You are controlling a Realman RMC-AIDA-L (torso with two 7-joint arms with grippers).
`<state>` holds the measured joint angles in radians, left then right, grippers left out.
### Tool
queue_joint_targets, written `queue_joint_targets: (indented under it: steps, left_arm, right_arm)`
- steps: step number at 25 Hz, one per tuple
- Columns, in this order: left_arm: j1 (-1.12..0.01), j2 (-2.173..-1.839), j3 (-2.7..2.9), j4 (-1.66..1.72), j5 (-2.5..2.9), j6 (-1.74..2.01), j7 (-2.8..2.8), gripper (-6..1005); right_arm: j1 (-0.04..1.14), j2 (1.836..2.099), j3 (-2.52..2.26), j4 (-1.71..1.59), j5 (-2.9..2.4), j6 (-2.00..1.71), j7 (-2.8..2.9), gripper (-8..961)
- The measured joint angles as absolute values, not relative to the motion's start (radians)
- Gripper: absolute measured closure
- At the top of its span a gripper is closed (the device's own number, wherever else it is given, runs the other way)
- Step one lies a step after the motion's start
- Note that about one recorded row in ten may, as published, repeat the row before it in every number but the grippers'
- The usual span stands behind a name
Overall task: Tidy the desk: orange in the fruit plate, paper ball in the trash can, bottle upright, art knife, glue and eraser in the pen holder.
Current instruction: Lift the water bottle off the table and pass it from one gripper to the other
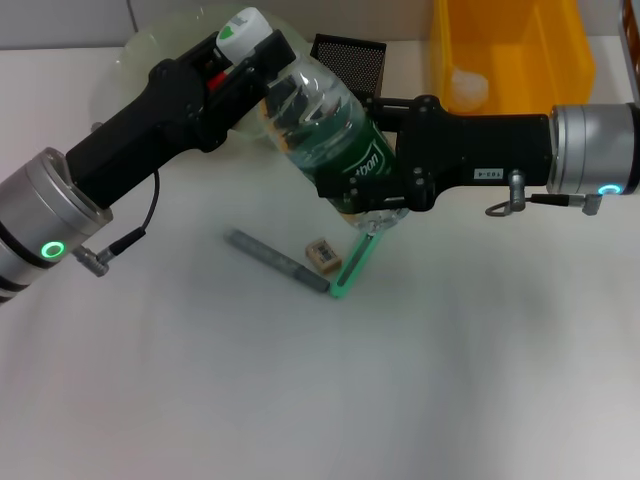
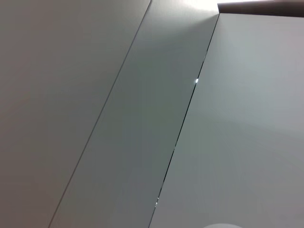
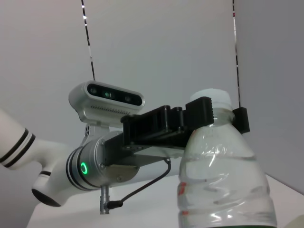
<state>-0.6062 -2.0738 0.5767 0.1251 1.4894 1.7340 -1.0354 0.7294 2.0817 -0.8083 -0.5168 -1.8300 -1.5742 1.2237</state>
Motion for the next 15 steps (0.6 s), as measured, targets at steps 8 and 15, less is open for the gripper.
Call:
queue_joint_targets:
  steps: [8,15]
  left_arm:
    - [-0.606,-2.073,0.577,0.123,1.482,1.737,-1.037,559]
    - [-0.606,-2.072,0.577,0.121,1.481,1.737,-1.040,555]
  right_arm:
    - [0.735,2.080,-0.822,-0.515,-1.829,-1.576,1.242,193]
    - [0.736,2.080,-0.822,-0.521,-1.833,-1.570,1.252,193]
